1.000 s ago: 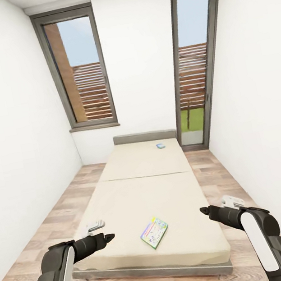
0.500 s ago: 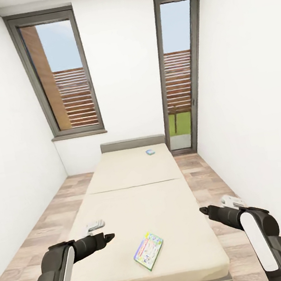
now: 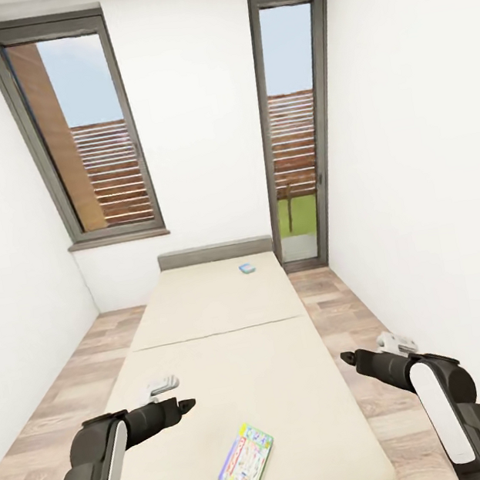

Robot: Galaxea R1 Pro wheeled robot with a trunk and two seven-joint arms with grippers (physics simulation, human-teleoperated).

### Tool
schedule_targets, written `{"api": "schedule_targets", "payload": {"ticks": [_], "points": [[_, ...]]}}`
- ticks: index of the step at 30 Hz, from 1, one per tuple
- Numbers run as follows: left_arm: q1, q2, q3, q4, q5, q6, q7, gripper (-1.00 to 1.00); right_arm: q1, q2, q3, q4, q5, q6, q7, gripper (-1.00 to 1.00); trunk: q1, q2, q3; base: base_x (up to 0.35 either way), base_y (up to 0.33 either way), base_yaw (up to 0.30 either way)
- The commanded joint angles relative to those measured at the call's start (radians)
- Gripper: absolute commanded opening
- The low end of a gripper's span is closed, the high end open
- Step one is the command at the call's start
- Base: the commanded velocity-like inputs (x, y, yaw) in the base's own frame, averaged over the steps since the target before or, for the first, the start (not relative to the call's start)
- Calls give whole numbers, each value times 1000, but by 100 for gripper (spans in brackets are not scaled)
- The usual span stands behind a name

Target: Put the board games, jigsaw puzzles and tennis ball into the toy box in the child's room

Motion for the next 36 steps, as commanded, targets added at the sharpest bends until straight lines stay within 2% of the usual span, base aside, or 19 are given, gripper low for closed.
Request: {"api": "schedule_targets", "payload": {"ticks": [1,16,28,36], "points": [[0,0,1,0,0,5,-3,100,0,1,-1,-1,-11,3,-9,100,1,-1,-1,195,-3,-3],[-1,0,1,0,0,4,-3,100,-1,2,-1,1,-9,3,-11,100,1,-1,-21,198,-60,0],[-1,0,1,0,-1,4,-2,100,-1,2,-1,1,-8,3,-12,100,1,-1,-25,21,-20,8],[-1,-1,1,1,-1,2,0,100,-1,-1,-1,1,-8,4,-12,100,1,-1,-28,1,-218,156]]}}
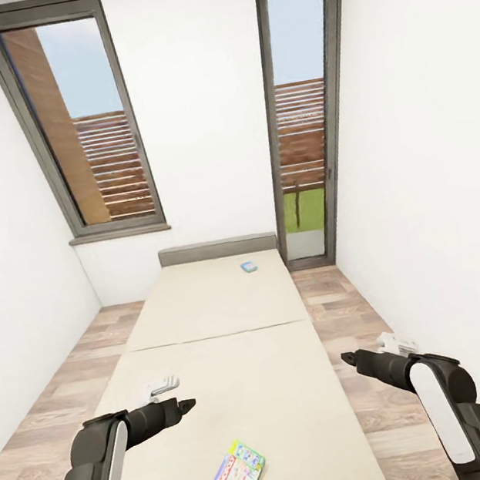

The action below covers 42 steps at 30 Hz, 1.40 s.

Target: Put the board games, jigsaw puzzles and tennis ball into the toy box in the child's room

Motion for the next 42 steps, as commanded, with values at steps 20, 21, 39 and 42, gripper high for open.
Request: {"api": "schedule_targets", "payload": {"ticks": [20,21,39,42], "points": [[-1,-1,1,0,0,2,-3,100,-1,0,-1,0,-11,3,-6,100,1,-2,-5,38,-126,53],[-1,-1,1,0,1,2,-3,100,-1,0,-1,0,-11,3,-6,100,1,-2,-5,167,51,-8],[-1,-1,1,-1,2,4,-4,100,-1,2,-1,0,-11,3,-6,100,1,-2,-5,87,31,-90],[-1,-1,1,-1,2,4,-4,100,0,2,-1,0,-11,3,-6,100,1,-2,-5,71,48,-5]]}}
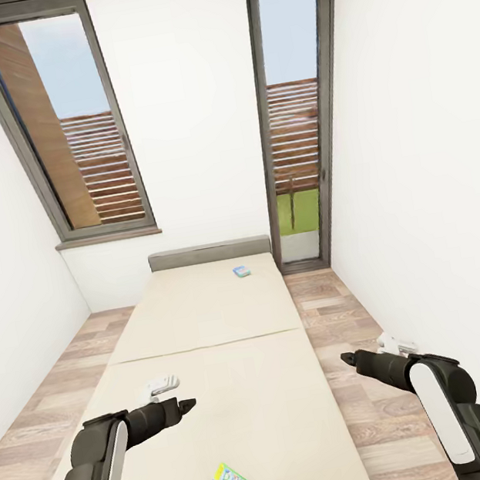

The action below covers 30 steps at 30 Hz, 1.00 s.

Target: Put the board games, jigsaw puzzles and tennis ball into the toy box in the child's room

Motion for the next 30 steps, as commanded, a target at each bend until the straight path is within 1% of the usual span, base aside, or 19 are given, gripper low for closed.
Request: {"api": "schedule_targets", "payload": {"ticks": [1,9,16,22,30], "points": [[-1,0,1,-1,0,5,-3,100,-1,1,-1,-1,-11,4,-9,100,1,-2,-2,146,104,-2],[-1,0,1,-1,0,5,-3,100,-1,2,0,-2,-9,4,-10,100,1,-2,-2,68,48,-1],[-1,0,0,-1,0,5,-3,100,-1,3,0,-1,-6,3,-11,100,1,-2,-2,7,5,0],[-1,0,-1,-1,0,4,-3,100,0,5,2,0,-1,-18,-12,100,1,-2,-2,0,0,0],[-1,0,-3,0,-1,0,-2,100,0,3,3,0,0,-25,-11,100,1,-2,-2,0,0,0]]}}
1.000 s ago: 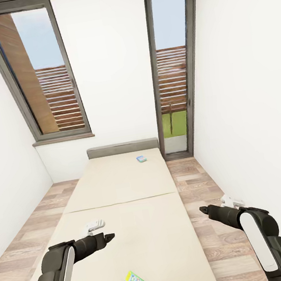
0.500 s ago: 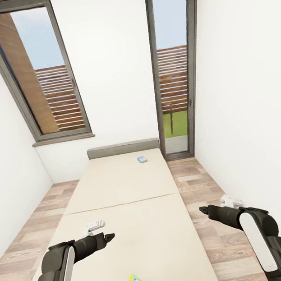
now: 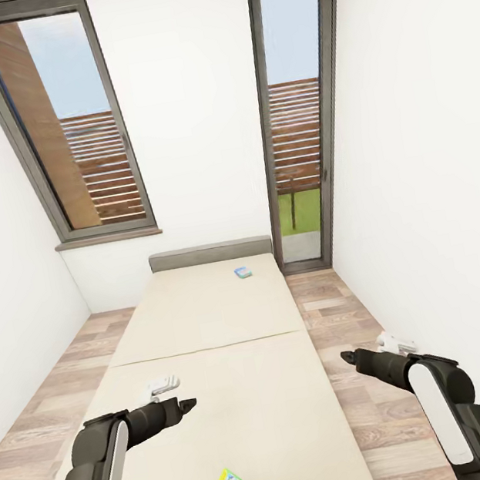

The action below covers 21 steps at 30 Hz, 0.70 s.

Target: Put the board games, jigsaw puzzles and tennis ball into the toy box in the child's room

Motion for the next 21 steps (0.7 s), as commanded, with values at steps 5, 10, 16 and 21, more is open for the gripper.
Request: {"api": "schedule_targets", "payload": {"ticks": [5,10,16,21], "points": [[-1,0,0,0,-2,4,-1,100,-2,2,-2,-2,-11,4,-8,100,1,-2,-2,0,0,0],[-1,-6,-4,17,-11,6,14,100,-3,1,-2,-3,-10,4,-10,100,1,-2,-2,0,0,0],[-7,-9,-5,73,-12,-8,58,100,-2,0,-1,-3,-10,3,-11,100,1,-2,-2,0,0,0],[-55,-11,-5,208,-12,-90,118,100,-2,4,1,-3,-9,4,-13,100,1,-2,-2,0,0,0]]}}
